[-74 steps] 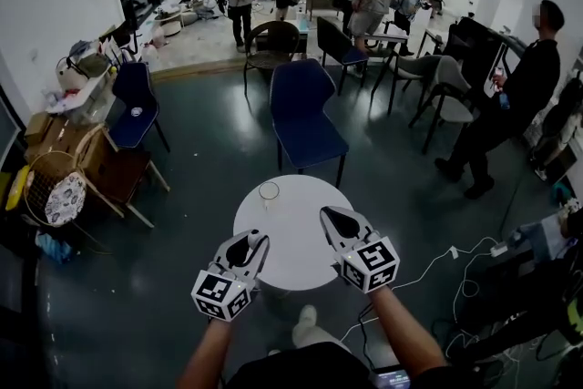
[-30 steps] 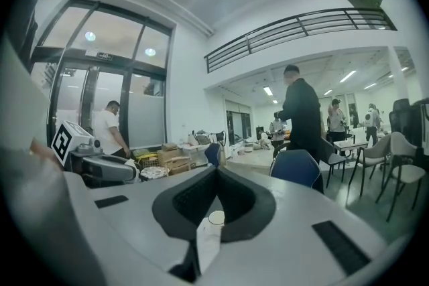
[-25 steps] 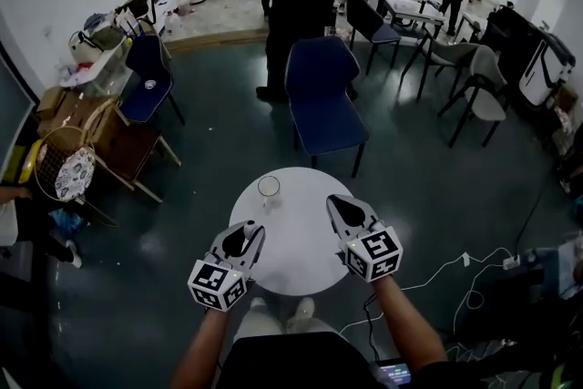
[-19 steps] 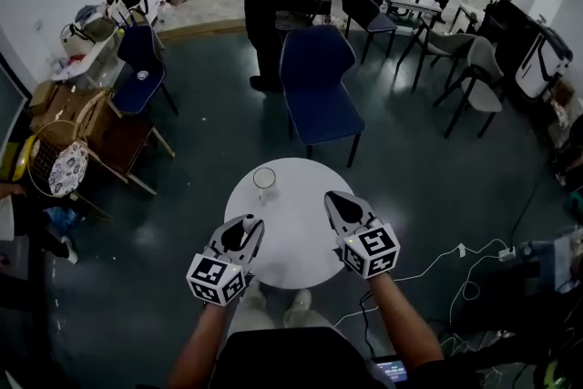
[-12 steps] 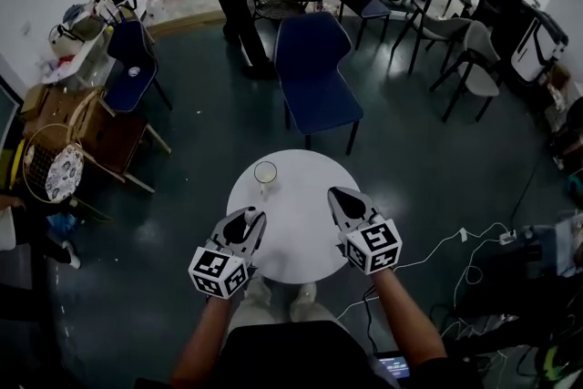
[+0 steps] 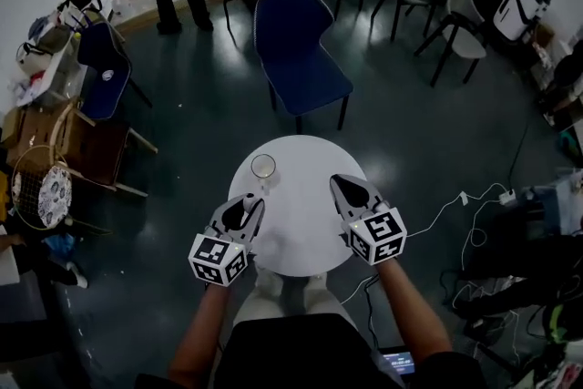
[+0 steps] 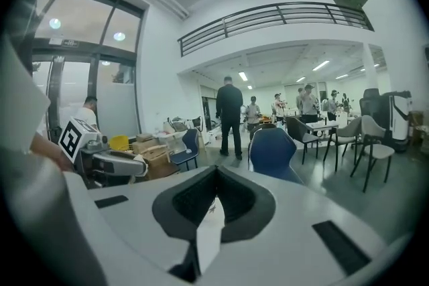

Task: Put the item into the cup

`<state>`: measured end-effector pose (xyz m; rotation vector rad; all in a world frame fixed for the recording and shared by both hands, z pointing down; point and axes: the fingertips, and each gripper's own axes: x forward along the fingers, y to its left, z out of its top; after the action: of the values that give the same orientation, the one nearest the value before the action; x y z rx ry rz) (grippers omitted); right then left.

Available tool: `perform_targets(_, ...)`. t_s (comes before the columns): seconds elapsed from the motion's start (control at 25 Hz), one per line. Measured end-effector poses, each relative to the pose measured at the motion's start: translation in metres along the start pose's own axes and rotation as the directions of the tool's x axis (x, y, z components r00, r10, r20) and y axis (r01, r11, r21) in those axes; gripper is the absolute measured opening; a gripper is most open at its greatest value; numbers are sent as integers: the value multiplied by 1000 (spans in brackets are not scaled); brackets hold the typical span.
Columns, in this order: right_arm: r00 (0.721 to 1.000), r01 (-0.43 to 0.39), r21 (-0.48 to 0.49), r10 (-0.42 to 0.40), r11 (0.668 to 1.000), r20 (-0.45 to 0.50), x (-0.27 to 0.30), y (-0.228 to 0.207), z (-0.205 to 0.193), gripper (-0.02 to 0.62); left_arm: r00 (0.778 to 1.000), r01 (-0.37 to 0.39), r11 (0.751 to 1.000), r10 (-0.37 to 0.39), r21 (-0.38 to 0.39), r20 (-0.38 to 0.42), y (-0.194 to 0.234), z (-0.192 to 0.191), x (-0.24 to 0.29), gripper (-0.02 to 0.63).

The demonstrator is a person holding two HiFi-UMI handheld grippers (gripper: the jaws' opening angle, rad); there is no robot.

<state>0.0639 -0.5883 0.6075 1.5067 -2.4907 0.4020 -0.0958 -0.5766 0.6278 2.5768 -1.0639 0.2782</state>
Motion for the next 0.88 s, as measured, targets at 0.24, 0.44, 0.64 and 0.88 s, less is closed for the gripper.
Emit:
perform_targets(0.24,998,47,34,-45,998,-50,30,-3,-26,17,996,31,993,-22,111,-82,42,-15,36,107)
perform_targets(0.44,995,81,65,-76,995,-70,51,-5,-39,17,991,60,990,-44,124,-130,72,-33,59,107)
perform_targets(0.64,989,118,86,-110,989,-94,63,-13,-57,17,981,104,981,-74,162,-178,84,-48,81,107)
perform_targets(0.88,983,152,114,-139,982,-118,69,-17,-76,17,973,132,972,-90,195,-211,101,-57,104,107)
